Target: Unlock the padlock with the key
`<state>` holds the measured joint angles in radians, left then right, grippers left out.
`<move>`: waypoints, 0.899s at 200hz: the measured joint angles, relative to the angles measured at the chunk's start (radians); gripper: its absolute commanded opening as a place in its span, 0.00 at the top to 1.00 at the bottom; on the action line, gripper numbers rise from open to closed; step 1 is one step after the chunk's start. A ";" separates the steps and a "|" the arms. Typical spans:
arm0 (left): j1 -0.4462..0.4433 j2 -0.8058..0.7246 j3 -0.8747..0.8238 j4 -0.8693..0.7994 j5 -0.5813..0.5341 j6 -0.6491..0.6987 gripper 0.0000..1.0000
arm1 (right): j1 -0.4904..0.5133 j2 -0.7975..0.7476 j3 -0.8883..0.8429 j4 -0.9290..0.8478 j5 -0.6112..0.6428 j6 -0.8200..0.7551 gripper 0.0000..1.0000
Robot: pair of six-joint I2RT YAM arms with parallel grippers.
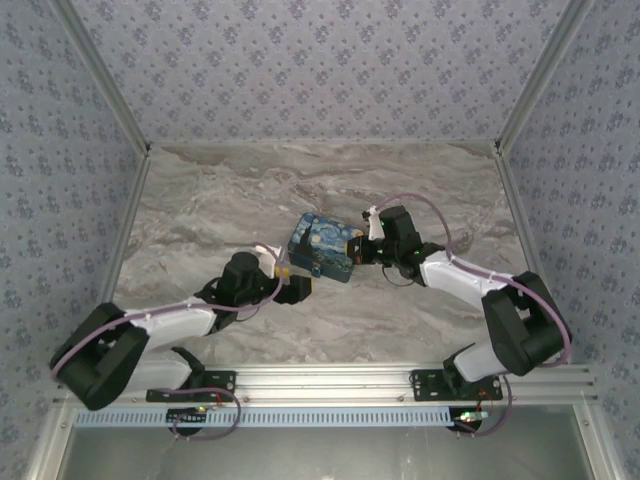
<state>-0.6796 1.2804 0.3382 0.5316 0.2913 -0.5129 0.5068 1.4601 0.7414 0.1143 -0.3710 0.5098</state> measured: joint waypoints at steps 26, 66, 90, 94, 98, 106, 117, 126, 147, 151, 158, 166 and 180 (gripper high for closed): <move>0.006 0.140 0.004 0.103 0.042 -0.027 0.09 | 0.000 0.029 0.002 0.022 -0.011 0.009 1.00; 0.013 0.261 0.045 0.187 0.101 -0.057 0.09 | -0.014 0.042 0.002 0.053 -0.038 0.024 1.00; 0.020 0.267 0.066 0.222 0.114 -0.058 0.10 | -0.038 0.042 -0.009 0.089 -0.056 0.034 1.00; 0.022 0.268 0.069 0.227 0.114 -0.058 0.10 | -0.041 0.042 -0.011 0.090 -0.057 0.034 1.00; 0.024 0.270 0.073 0.231 0.115 -0.058 0.10 | -0.043 0.042 -0.013 0.091 -0.059 0.034 1.00; 0.026 0.276 0.079 0.237 0.117 -0.058 0.12 | -0.047 0.042 -0.017 0.092 -0.060 0.033 1.00; 0.026 0.290 0.090 0.245 0.118 -0.058 0.13 | -0.049 0.042 -0.020 0.089 -0.060 0.033 1.00; 0.027 0.303 0.096 0.250 0.121 -0.057 0.15 | -0.049 0.044 -0.021 0.085 -0.060 0.032 1.00; 0.028 0.321 0.108 0.251 0.122 -0.057 0.17 | -0.049 0.048 -0.021 0.080 -0.060 0.024 1.00; 0.028 0.326 0.110 0.252 0.123 -0.056 0.18 | -0.049 0.048 -0.021 0.079 -0.060 0.021 1.00; 0.028 0.332 0.112 0.252 0.124 -0.056 0.19 | -0.049 0.048 -0.021 0.077 -0.060 0.019 1.00; 0.028 0.341 0.112 0.258 0.125 -0.056 0.19 | -0.049 0.048 -0.021 0.077 -0.060 0.014 1.00; 0.028 0.363 0.112 0.277 0.125 -0.057 0.22 | -0.049 0.048 -0.021 0.077 -0.060 0.007 1.00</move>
<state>-0.6518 1.6436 0.4500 0.8085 0.4164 -0.5701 0.4580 1.5085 0.7208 0.1909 -0.4305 0.5171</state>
